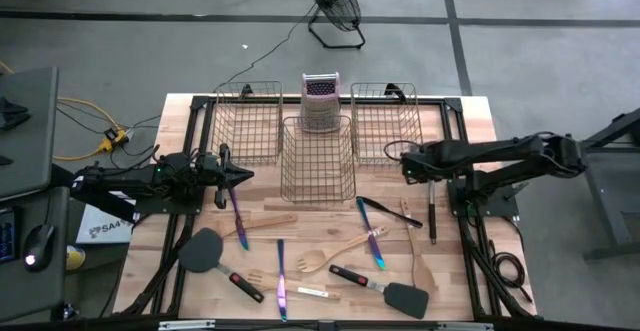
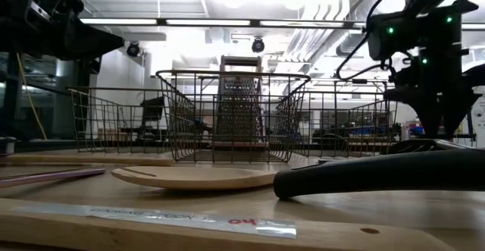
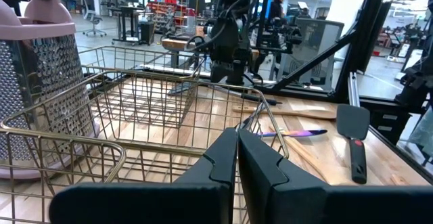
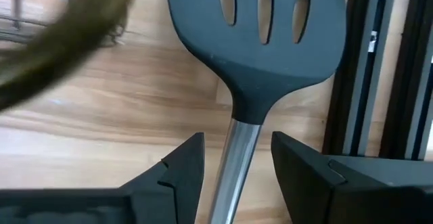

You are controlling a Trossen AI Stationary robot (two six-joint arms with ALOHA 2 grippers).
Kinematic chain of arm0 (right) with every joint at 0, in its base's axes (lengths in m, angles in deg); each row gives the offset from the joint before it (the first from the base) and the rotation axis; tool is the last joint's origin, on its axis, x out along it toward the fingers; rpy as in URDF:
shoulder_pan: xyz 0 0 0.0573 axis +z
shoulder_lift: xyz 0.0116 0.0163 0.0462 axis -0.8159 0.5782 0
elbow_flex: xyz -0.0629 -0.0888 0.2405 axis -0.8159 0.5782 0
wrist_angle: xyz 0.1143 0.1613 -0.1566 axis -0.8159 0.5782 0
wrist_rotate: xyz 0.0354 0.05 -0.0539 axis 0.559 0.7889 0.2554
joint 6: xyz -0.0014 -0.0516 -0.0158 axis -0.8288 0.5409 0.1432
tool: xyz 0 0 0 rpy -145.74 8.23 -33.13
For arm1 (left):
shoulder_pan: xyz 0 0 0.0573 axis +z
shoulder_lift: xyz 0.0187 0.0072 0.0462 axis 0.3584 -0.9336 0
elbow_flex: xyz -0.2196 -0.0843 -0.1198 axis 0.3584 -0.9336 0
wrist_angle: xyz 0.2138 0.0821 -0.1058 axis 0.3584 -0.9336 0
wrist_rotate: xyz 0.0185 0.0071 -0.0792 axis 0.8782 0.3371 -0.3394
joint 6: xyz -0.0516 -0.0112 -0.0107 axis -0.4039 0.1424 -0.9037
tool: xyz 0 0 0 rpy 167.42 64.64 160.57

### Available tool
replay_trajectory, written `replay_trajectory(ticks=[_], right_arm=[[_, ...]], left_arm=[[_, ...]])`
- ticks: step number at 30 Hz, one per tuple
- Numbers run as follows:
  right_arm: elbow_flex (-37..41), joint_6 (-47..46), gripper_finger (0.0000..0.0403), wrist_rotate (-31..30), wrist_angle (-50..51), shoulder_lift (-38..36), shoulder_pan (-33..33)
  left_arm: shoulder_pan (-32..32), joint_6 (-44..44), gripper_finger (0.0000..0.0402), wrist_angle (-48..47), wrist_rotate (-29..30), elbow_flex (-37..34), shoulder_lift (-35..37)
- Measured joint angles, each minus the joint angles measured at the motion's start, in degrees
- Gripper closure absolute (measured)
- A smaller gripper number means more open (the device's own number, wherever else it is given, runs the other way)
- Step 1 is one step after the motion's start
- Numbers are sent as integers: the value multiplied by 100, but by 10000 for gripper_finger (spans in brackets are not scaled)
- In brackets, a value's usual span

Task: Pick & Place Kitchen Items
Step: Put the top black spatula into the right wire basket

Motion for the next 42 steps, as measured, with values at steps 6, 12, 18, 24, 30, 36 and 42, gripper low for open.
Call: replay_trajectory(ticks=[6, 12, 18, 24, 30, 36, 42], right_arm=[[31, -19, 238, -85, -42, 206, -70], [33, 11, 238, -122, -11, 429, -226], [44, 71, 238, -168, 92, 628, -375], [55, 204, 238, -90, 79, 714, -387], [55, 239, 238, 28, 26, 690, -374], [55, 401, 238, 113, -18, 413, -330], [53, 447, 238, 251, -13, 266, -301]], left_arm=[[0, 0, 387, 0, 2, 0, 0], [-2, -2, 387, -1, 2, 0, 2], [-2, -2, 387, -1, 2, 0, 0], [-2, -2, 387, 1, 2, 0, 1], [0, 0, 387, 1, 0, 0, 0], [0, 0, 387, 1, 2, 0, 1], [0, 0, 387, 1, 2, 0, 0]])
